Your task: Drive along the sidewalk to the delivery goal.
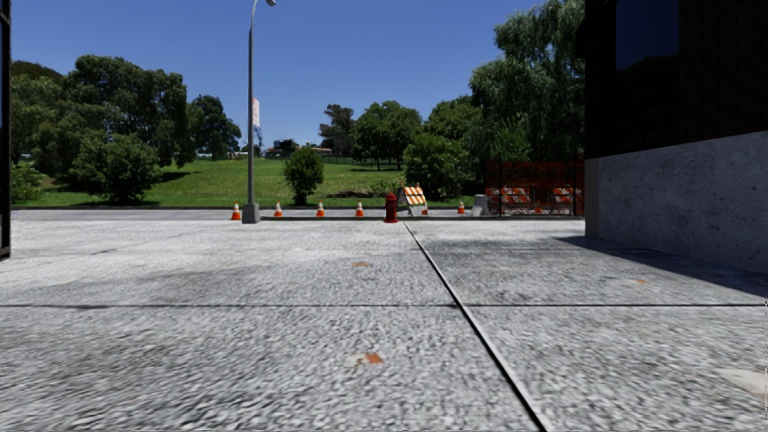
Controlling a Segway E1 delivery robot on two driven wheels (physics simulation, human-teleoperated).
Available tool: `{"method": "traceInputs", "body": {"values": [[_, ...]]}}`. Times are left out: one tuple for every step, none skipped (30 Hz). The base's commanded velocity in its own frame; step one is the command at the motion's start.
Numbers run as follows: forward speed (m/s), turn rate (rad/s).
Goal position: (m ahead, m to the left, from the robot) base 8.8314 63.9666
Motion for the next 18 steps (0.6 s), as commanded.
{"method": "traceInputs", "body": {"values": [[2.00,0.00],[2.00,0.00],[2.00,0.00],[2.00,0.00],[2.00,0.00],[2.00,0.00],[2.00,0.00],[2.00,0.00],[2.00,0.00],[2.00,0.00],[2.00,0.00],[2.00,0.00],[2.00,0.00],[2.00,0.00],[2.00,0.00],[2.00,0.00],[2.00,0.00],[2.00,0.00]]}}
